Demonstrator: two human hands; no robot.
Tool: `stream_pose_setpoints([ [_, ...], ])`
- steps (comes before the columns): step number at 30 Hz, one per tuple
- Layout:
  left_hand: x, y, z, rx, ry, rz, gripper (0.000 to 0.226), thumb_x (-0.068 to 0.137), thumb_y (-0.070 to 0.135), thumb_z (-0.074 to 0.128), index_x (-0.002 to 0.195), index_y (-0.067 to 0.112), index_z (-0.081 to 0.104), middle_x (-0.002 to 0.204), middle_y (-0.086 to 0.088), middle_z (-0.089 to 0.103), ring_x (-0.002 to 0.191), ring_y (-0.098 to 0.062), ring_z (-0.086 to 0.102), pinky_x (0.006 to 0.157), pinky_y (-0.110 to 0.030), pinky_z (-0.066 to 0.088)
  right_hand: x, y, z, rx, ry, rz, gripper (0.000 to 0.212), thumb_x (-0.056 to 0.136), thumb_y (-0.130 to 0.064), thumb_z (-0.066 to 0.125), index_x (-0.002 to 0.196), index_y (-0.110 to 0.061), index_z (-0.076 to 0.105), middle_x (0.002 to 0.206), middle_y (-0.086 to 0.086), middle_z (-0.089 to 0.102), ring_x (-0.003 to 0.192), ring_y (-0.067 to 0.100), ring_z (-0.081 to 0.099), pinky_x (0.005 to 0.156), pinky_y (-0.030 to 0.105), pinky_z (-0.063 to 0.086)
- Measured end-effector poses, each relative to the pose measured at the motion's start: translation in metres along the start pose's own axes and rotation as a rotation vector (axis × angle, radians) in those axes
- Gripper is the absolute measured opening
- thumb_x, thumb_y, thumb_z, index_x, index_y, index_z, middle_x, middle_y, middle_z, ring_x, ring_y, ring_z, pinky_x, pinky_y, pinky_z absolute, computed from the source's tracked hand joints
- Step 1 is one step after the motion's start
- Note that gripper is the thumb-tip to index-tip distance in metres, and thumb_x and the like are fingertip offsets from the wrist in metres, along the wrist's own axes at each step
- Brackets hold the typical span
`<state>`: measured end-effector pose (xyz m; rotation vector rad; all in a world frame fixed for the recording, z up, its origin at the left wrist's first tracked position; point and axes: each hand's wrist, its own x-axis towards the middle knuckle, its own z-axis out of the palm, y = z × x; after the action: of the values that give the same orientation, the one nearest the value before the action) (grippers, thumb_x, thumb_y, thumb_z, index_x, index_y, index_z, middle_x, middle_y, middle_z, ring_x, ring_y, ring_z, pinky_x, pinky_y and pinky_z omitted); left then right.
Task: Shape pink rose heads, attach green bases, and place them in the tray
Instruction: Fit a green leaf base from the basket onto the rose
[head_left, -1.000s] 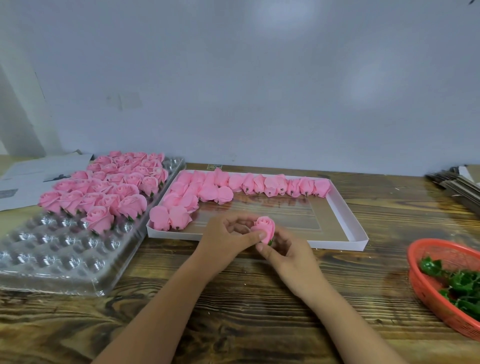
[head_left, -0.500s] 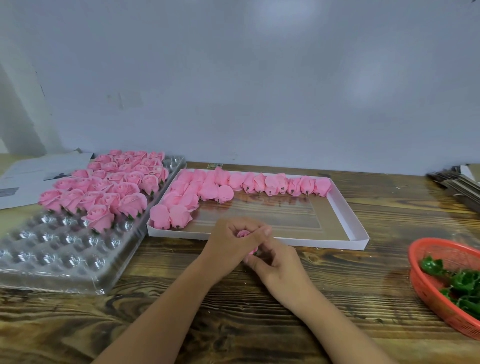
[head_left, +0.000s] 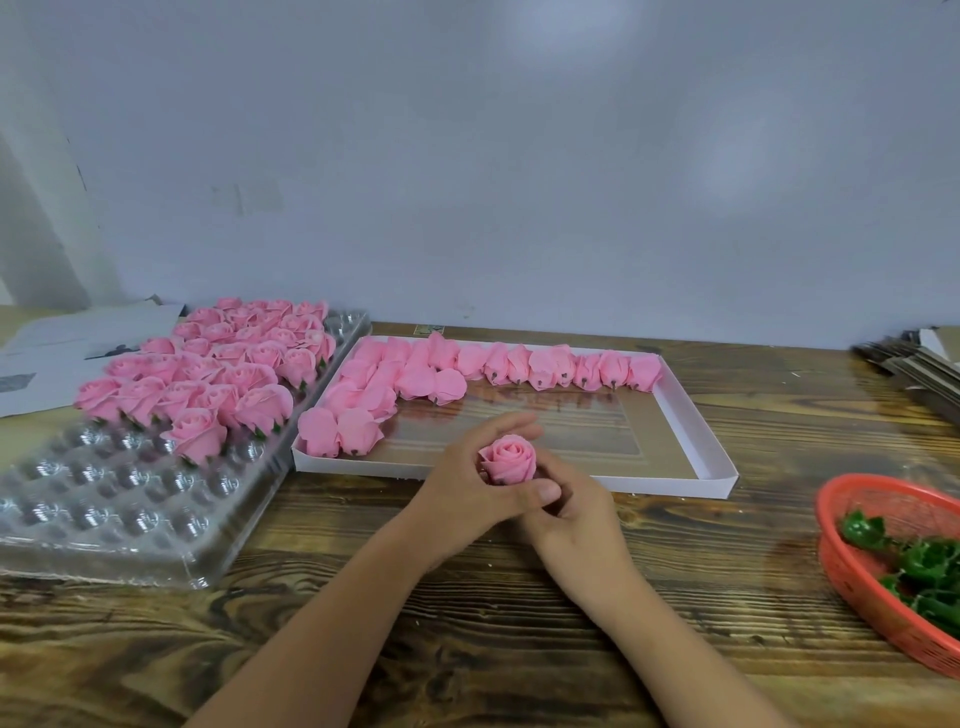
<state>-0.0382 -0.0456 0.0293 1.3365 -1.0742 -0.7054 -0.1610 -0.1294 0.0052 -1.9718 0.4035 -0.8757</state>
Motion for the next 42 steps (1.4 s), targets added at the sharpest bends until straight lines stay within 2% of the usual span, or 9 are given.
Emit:
stream_pose_setpoints([
  [4,0.000,0.005,-0.003,-0.050,0.166,0.109,0.027,0.080,0.050,0.076,0.106,0.044,0.074,0.115,0.017,0.073,0.107,-0.001,0.067,0.084,-0.015,0.052,0.000,0.001,0.001,-0.057,-0.037,0.039,0.031,0.086,-0.021,0.072,0.112,-0.039,0.070,0.094,-0.017,0.074,0.090,0.008,0.070,0.084,0.034,0.056],
  [9,-0.001,0.002,-0.002,0.016,0.141,0.079,0.014,0.091,0.027,0.073,0.082,0.020,0.081,0.090,-0.001,0.078,0.089,-0.016,0.073,0.078,-0.020,0.055,-0.002,-0.002,0.002,-0.107,-0.097,0.024,0.030,0.086,-0.017,0.075,0.108,-0.036,0.070,0.086,-0.024,0.072,0.082,-0.001,0.067,0.073,0.011,0.047],
  [12,-0.002,0.001,0.000,0.052,0.064,0.047,0.013,0.093,0.018,0.072,0.087,0.013,0.082,0.092,0.000,0.079,0.092,-0.015,0.075,0.078,-0.019,0.056,-0.003,-0.003,0.001,-0.112,-0.077,0.046,0.025,0.087,-0.019,0.076,0.101,-0.038,0.069,0.076,-0.013,0.069,0.071,0.006,0.062,0.061,0.013,0.044],
  [15,0.000,0.001,-0.002,0.024,0.004,0.008,0.010,0.092,0.017,0.072,0.092,0.018,0.083,0.106,0.008,0.078,0.108,-0.006,0.070,0.086,-0.017,0.054,-0.003,-0.005,0.000,-0.100,-0.055,0.054,0.026,0.087,-0.021,0.076,0.094,-0.044,0.067,0.079,-0.005,0.072,0.076,0.010,0.065,0.066,0.024,0.052],
  [20,-0.001,-0.001,-0.001,0.033,-0.052,0.009,0.011,0.088,0.015,0.077,0.088,0.024,0.081,0.107,0.004,0.078,0.122,-0.004,0.063,0.104,-0.029,0.049,-0.002,-0.010,-0.001,0.009,-0.058,0.029,0.036,0.089,-0.017,0.074,0.099,-0.050,0.066,0.094,-0.027,0.072,0.092,-0.003,0.068,0.076,0.010,0.049],
  [26,-0.001,0.001,-0.003,-0.100,-0.007,0.007,0.049,0.075,0.035,0.085,0.121,0.037,0.069,0.124,0.010,0.072,0.114,-0.010,0.068,0.089,-0.021,0.055,0.000,-0.008,-0.001,0.078,-0.022,0.042,0.025,0.089,-0.015,0.073,0.108,-0.032,0.073,0.088,-0.006,0.076,0.081,0.011,0.070,0.072,0.025,0.055],
  [33,0.000,0.003,-0.003,-0.105,0.110,0.035,0.014,0.081,0.044,0.075,0.084,0.032,0.082,0.110,0.010,0.077,0.108,-0.007,0.070,0.088,-0.021,0.053,-0.002,-0.006,0.003,-0.101,-0.096,0.043,0.027,0.082,-0.018,0.076,0.095,-0.041,0.071,0.065,-0.015,0.063,0.059,0.003,0.055,0.057,0.011,0.039],
  [37,-0.001,0.000,-0.003,0.015,0.044,0.062,0.013,0.092,0.018,0.073,0.088,0.026,0.083,0.102,0.008,0.079,0.099,-0.007,0.073,0.082,-0.013,0.052,-0.002,-0.005,0.003,-0.120,-0.080,0.024,0.027,0.084,-0.020,0.077,0.081,-0.044,0.063,0.066,-0.016,0.063,0.061,0.004,0.058,0.056,0.010,0.040],
  [42,-0.001,0.002,-0.004,-0.009,-0.004,0.009,0.008,0.089,0.018,0.075,0.092,0.020,0.082,0.107,0.006,0.078,0.106,-0.008,0.071,0.084,-0.014,0.053,-0.003,-0.005,0.002,-0.051,-0.053,0.056,0.027,0.086,-0.021,0.076,0.090,-0.046,0.068,0.073,-0.018,0.069,0.069,0.003,0.064,0.061,0.013,0.045],
])
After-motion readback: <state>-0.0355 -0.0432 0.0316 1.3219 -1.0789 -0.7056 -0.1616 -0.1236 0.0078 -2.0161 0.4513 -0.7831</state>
